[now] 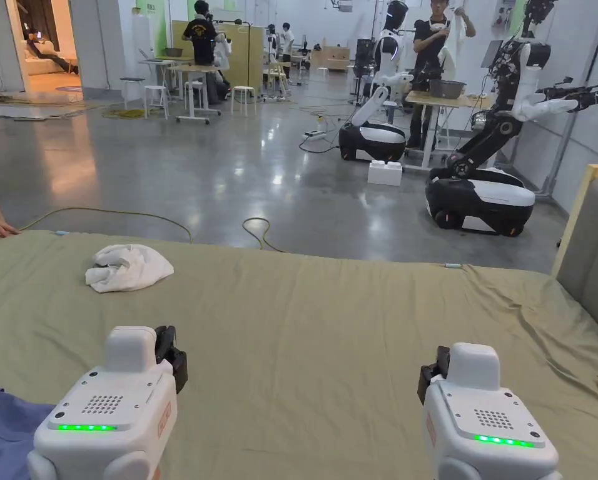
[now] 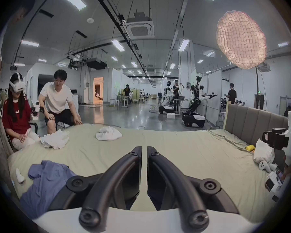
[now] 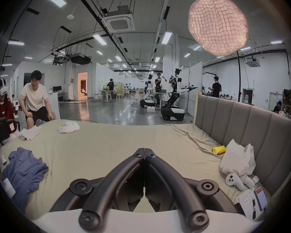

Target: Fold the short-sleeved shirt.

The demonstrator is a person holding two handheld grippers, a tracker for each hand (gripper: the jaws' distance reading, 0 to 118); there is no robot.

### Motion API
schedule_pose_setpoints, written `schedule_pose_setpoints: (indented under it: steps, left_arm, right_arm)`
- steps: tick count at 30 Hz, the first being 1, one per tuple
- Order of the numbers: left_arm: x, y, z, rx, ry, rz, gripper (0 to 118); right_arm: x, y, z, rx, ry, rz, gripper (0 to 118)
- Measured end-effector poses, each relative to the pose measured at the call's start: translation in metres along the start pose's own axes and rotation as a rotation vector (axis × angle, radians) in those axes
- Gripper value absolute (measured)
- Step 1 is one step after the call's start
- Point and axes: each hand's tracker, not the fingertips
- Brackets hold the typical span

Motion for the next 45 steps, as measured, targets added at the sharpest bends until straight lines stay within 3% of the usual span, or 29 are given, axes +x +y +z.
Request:
schedule_pose_setpoints:
  steps: [5, 7, 8, 9, 10, 12, 14, 15, 17, 19, 21, 23, 25, 26, 27, 29, 31, 33, 35, 38, 45]
  left_arm:
    - [-0.041, -0.001, -0.003, -0.006, -0.084, 0.481, 8]
    - [-0.041, 0.001, -0.001, 0.007, -0.043, 0.456, 8]
    - [-0.031, 0.006, 0.000, 0.015, -0.007, 0.332, 8]
    - [-0.017, 0.011, 0.001, 0.007, 0.025, 0.105, 8]
    - [-0.004, 0.013, 0.001, -0.001, 0.046, -0.075, 8]
    - [0.023, 0.009, -0.001, -0.020, 0.091, -0.512, 8]
    - [0.038, 0.000, -0.001, -0.017, 0.144, -0.833, 8]
    - [0.041, -0.006, -0.003, -0.007, 0.181, -0.986, 8]
    - [0.045, -0.012, 0.004, 0.023, 0.235, -1.212, 8]
    - [0.042, -0.017, 0.004, 0.041, 0.251, -1.331, 8]
    - [0.032, -0.018, 0.001, 0.046, 0.239, -1.362, 8]
    - [0.030, -0.015, 0.004, 0.042, 0.225, -1.309, 8]
    - [0.025, -0.005, 0.004, 0.029, 0.197, -1.102, 8]
    - [0.021, 0.005, 0.007, 0.012, 0.163, -0.887, 8]
    - [0.018, 0.011, 0.008, 0.000, 0.141, -0.758, 8]
    - [0.011, 0.025, 0.016, 0.003, 0.109, -0.393, 8]
    - [0.001, 0.028, 0.022, 0.025, 0.076, -0.130, 8]
    - [-0.020, 0.011, 0.008, 0.048, 0.045, 0.059, 8]
    - [-0.025, 0.007, 0.006, 0.067, 0.041, 0.150, 8]
    - [-0.021, 0.002, 0.007, 0.062, 0.036, 0.176, 8]
    - [-0.037, 0.011, 0.007, -0.008, 0.046, 0.112, 8]
  right_arm:
    - [0.027, 0.009, 0.004, 0.015, -0.010, -0.405, 0]
    - [0.033, 0.011, 0.006, 0.030, -0.004, -0.495, 0]
    - [0.032, 0.013, 0.007, 0.033, -0.005, -0.470, 0]
    - [0.026, 0.016, 0.008, 0.058, 0.010, -0.374, 0]
    - [0.017, 0.019, 0.007, 0.064, 0.027, -0.216, 0]
    - [-0.010, 0.022, 0.002, 0.044, -0.014, 0.252, 0]
    - [-0.024, 0.009, -0.001, 0.094, -0.043, 0.657, 0]
    - [-0.028, 0.001, -0.002, 0.113, -0.078, 0.842, 0]
    - [-0.037, -0.006, 0.004, 0.150, -0.106, 1.120, 0]
    - [-0.037, -0.014, 0.004, 0.185, -0.138, 1.293, 0]
    - [-0.032, -0.017, 0.006, 0.205, -0.123, 1.326, 0]
    - [-0.033, -0.014, 0.008, 0.193, -0.123, 1.295, 0]
    - [-0.036, -0.009, 0.012, 0.176, -0.114, 1.166, 0]
    - [-0.039, -0.004, 0.015, 0.160, -0.101, 1.035, 0]
    - [-0.040, 0.000, 0.016, 0.145, -0.093, 0.949, 0]
    - [-0.026, 0.012, 0.002, 0.091, -0.073, 0.655, 0]
    - [-0.022, 0.019, 0.002, 0.045, -0.059, 0.371, 0]
    - [-0.015, 0.021, 0.002, 0.019, -0.043, 0.115, 0]
    - [-0.010, 0.020, 0.002, -0.004, -0.044, -0.054, 0]
    - [-0.002, 0.008, -0.012, -0.003, -0.102, -0.141, 0]
    - [-0.014, 0.006, -0.008, -0.004, -0.073, -0.043, 0]
